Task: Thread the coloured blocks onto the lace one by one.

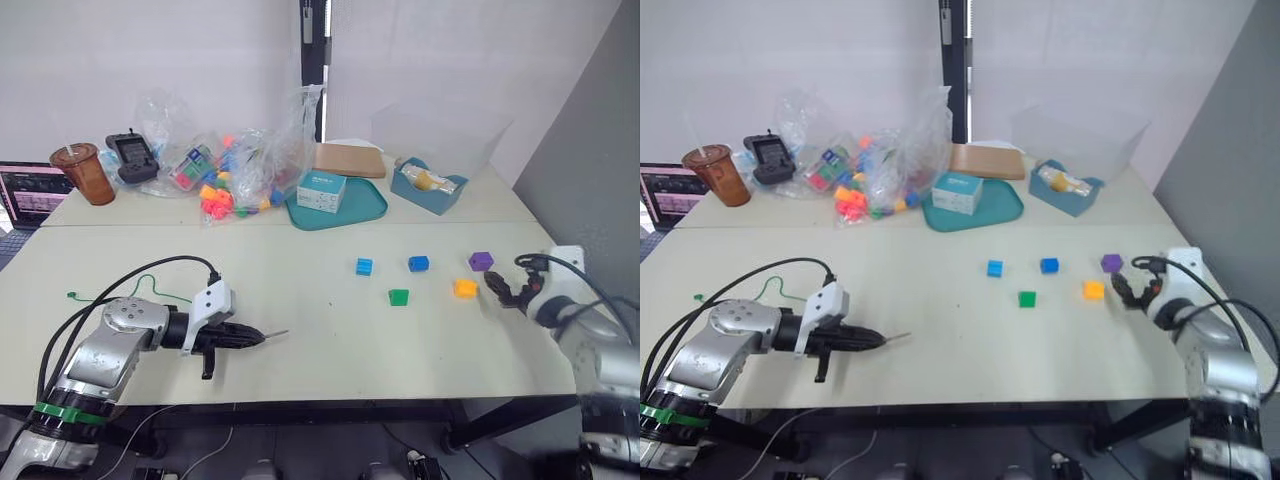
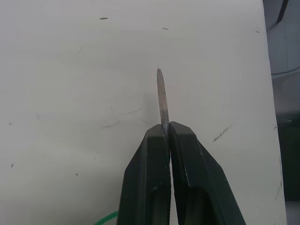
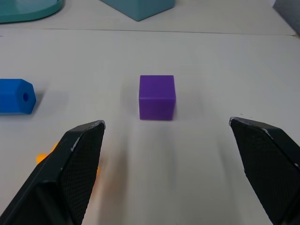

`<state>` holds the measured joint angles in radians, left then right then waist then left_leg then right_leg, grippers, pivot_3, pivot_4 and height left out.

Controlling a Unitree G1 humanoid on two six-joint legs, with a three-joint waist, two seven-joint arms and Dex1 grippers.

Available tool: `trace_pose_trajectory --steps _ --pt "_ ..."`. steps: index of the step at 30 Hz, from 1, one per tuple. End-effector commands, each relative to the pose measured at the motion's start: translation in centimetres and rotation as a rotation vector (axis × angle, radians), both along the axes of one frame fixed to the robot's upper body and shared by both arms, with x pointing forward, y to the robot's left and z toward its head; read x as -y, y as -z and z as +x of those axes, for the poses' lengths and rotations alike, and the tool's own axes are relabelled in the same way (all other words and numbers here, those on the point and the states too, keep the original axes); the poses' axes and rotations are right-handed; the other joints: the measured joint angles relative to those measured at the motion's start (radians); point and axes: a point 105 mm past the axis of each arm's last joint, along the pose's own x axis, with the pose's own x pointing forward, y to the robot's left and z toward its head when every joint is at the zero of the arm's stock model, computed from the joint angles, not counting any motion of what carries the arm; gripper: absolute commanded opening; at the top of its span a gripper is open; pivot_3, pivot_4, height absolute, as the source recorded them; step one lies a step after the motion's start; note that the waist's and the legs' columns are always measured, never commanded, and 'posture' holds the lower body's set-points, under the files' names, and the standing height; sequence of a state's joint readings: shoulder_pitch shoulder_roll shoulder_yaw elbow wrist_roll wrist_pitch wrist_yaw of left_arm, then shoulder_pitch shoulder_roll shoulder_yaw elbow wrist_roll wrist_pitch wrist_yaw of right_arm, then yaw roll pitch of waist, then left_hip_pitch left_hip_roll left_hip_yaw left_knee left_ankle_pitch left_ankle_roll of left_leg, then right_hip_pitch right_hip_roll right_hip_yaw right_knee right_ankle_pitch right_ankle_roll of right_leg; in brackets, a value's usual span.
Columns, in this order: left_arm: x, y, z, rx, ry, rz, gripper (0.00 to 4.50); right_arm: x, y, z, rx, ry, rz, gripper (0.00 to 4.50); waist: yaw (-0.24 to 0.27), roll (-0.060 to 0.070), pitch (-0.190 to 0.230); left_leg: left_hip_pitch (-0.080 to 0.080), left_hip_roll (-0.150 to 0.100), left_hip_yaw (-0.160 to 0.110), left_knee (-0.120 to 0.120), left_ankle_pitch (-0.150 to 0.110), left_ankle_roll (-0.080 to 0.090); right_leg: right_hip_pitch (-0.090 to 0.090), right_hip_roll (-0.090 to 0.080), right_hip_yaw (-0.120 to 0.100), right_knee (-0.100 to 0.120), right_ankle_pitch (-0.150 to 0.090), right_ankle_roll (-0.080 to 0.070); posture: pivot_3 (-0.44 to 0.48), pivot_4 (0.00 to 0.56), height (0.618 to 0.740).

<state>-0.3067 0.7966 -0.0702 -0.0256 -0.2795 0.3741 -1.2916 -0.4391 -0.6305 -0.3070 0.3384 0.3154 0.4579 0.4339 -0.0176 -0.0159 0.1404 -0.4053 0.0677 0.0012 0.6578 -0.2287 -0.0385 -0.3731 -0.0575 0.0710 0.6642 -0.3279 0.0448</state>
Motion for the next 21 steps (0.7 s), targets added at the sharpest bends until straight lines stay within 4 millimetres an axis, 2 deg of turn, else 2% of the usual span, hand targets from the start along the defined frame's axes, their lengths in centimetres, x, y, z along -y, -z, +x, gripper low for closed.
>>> trace_pose_trajectory --steps 1,5,11,15,21 --pt "0.0 -0.9 -0.2 0.048 0.002 0.001 0.06 0.8 -1.3 1.4 0.03 0.024 -0.029 4.5 0.002 0.0 0.001 0.0 0.0 0.0 0.0 0.0 0.0 0.0 0.0 0.0 0.0 0.0 0.0 0.0 0.15 0.74" --pt "0.2 -0.8 -0.4 0.049 -0.008 -0.008 0.06 0.7 -1.6 3.4 0.028 0.036 -0.015 4.5 0.003 0.001 0.002 -0.001 0.0 0.001 0.0 0.0 0.0 0.0 -0.001 0.0 0.0 0.0 0.0 0.0 0.15 0.74" --pt "0.1 -0.6 -0.5 0.051 -0.017 -0.004 0.06 0.2 -0.4 5.1 -0.035 0.057 -0.014 4.5 0.0 0.001 0.002 0.0 0.0 0.001 -0.001 0.0 0.0 -0.001 -0.001 0.0 -0.001 0.0 0.0 0.0 0.15 0.74" --pt "0.0 -0.8 -0.4 0.058 -0.021 0.001 0.0 0.5 -0.2 5.5 -0.042 0.092 -0.009 3.33 0.0 0.001 0.002 -0.001 0.0 0.001 -0.001 0.0 0.0 -0.001 -0.001 0.0 0.0 0.0 0.0 0.0 0.15 0.74" --pt "0.0 -1.0 -0.3 0.065 -0.024 -0.002 0.0 -0.2 -1.2 5.9 0.013 0.071 0.018 1.21 -0.002 0.002 0.003 -0.001 0.0 0.001 -0.001 0.0 0.0 -0.001 -0.001 0.0 0.0 0.0 0.0 0.0 0.15 0.74"
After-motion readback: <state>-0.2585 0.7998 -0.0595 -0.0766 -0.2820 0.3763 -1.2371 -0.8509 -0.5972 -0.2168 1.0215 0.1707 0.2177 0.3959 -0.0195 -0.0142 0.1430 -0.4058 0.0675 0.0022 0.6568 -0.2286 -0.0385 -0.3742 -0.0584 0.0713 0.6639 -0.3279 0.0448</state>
